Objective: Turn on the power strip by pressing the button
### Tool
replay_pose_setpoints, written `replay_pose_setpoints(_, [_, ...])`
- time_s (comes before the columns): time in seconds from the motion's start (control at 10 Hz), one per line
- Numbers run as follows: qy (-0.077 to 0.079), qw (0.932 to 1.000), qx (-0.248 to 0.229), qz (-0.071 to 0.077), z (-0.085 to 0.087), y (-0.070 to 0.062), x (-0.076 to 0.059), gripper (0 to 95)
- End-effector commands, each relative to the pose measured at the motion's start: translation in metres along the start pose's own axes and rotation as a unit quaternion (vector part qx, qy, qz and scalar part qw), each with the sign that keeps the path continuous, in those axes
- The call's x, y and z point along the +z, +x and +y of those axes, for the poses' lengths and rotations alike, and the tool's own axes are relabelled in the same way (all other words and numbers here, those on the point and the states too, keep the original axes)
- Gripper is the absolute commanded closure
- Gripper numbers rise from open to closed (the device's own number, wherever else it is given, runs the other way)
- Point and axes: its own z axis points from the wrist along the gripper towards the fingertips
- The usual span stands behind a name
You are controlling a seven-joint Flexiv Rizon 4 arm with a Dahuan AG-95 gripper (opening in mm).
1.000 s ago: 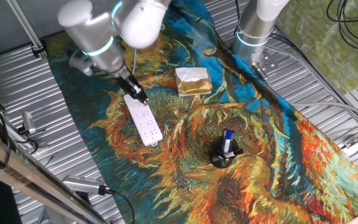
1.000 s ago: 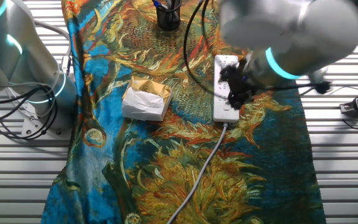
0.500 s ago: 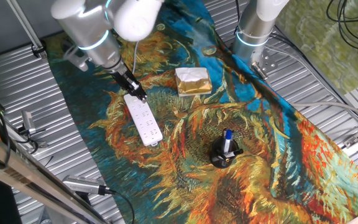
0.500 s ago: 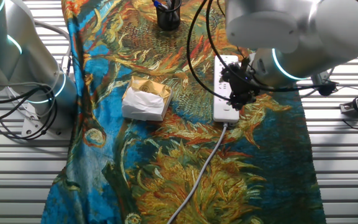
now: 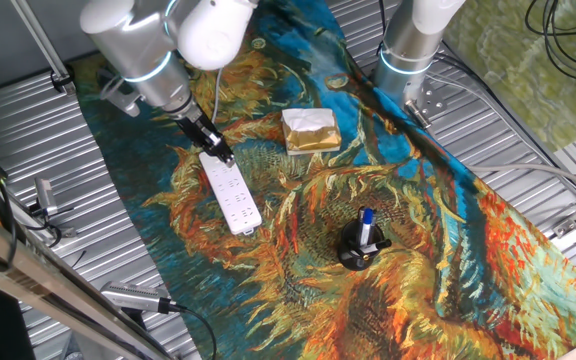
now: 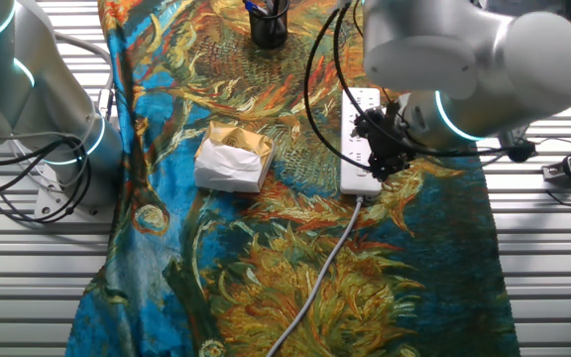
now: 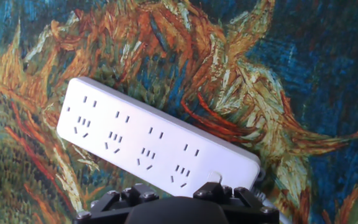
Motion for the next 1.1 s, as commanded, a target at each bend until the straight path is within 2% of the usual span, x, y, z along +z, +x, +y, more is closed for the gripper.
replay_pose_setpoints(0.1, [-0.014, 0.9999, 0.001, -0.002, 0.0, 0.0, 0.0, 38.0])
replay_pose_setpoints(0.8, [-0.016, 0.9999, 0.001, -0.004, -0.004, 0.004, 0.01, 38.0])
replay_pose_setpoints(1.1, [-0.016, 0.9999, 0.002, -0.005, -0.003, 0.001, 0.016, 38.0])
